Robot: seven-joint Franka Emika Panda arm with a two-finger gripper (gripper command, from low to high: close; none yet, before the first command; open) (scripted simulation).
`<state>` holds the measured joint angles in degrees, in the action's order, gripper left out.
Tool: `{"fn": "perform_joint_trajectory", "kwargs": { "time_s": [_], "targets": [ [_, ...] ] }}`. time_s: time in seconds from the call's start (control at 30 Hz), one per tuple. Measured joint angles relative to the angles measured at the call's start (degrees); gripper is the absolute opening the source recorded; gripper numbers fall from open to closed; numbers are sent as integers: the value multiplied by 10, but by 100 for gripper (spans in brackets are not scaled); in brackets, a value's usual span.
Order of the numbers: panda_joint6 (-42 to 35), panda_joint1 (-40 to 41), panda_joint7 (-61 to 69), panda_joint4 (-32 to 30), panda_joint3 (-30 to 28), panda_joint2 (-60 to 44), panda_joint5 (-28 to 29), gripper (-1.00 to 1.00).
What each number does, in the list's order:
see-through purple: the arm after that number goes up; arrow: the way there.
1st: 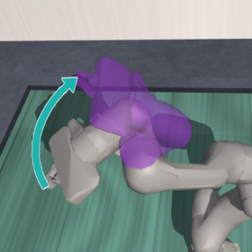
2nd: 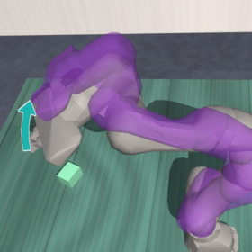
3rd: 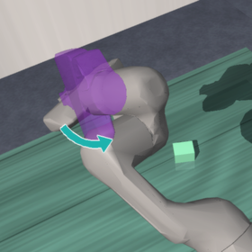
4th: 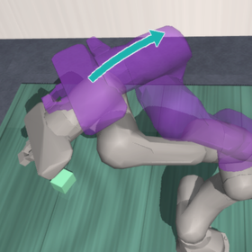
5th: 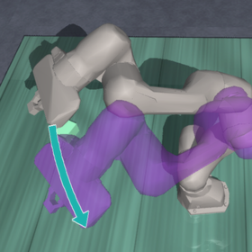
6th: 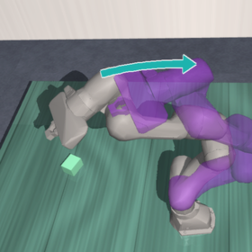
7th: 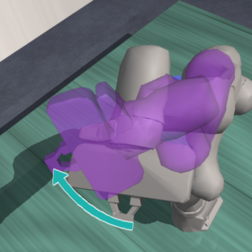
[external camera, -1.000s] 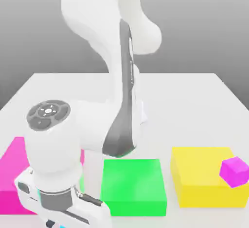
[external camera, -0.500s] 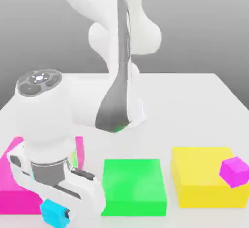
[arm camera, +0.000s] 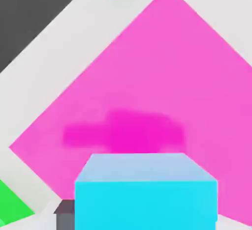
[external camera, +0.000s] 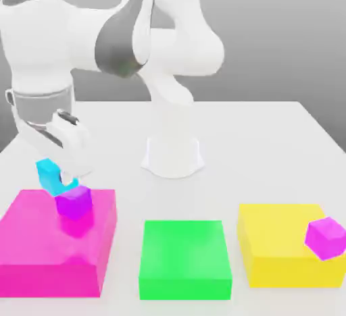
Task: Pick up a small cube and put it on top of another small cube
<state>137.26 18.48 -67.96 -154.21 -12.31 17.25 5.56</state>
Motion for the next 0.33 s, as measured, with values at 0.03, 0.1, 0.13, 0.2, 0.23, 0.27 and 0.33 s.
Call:
{"fn": "perform_joint_trajectory", "kwargs": {
  "time_s": [0.03, 0.1, 0.13, 0.2, 0.23, 0.27, 0.33],
  "targets": [
    [-6, 8, -6, -14, -1, 20, 4, -100],
    [9, 17, -10, -35, -4, 26, 6, -100],
    [28, 17, -10, -42, -6, 13, 5, -100],
    [74, 16, -6, -54, -9, -21, 1, -100],
    [99, 15, -4, -59, -11, -40, -2, -100],
    [111, 15, -3, -62, -12, -49, -3, 100],
    [111, 15, -3, -62, -12, -49, -3, 100]
  ]
}}
